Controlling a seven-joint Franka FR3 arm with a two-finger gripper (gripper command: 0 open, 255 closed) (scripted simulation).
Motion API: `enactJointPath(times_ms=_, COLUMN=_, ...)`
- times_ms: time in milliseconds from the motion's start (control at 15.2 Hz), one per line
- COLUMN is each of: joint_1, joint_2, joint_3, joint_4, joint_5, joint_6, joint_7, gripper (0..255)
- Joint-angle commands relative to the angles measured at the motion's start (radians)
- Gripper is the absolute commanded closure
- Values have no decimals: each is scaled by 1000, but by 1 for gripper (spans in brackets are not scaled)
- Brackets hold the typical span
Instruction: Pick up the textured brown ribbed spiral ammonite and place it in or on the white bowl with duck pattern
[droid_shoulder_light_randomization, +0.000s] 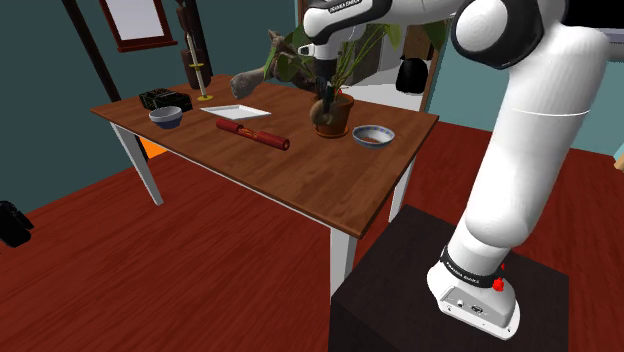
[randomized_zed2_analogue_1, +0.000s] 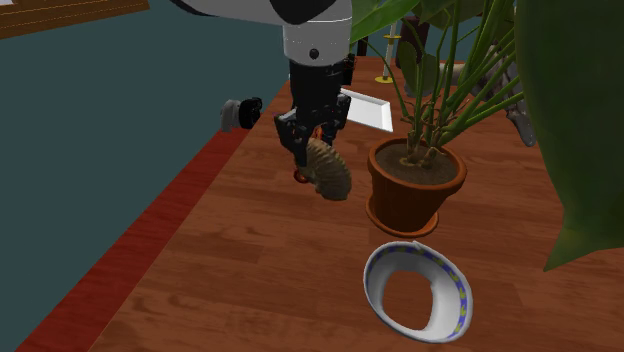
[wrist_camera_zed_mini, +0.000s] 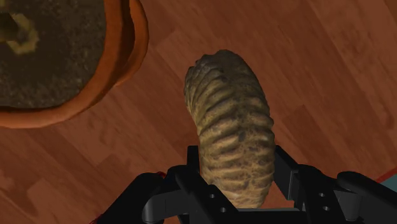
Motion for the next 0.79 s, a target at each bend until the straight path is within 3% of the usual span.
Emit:
enactJointPath(times_ms=0, joint_1=-21, joint_2=-15, joint_3=-18, joint_4=-11, joint_5=-1, joint_6=-4, joint_7=-40, gripper=255)
enactJointPath(times_ms=726, joint_1=-150, joint_2=-59, joint_3=-135, joint_4=-45, joint_5=-3, joint_6=-22, joint_7=-286, gripper=255)
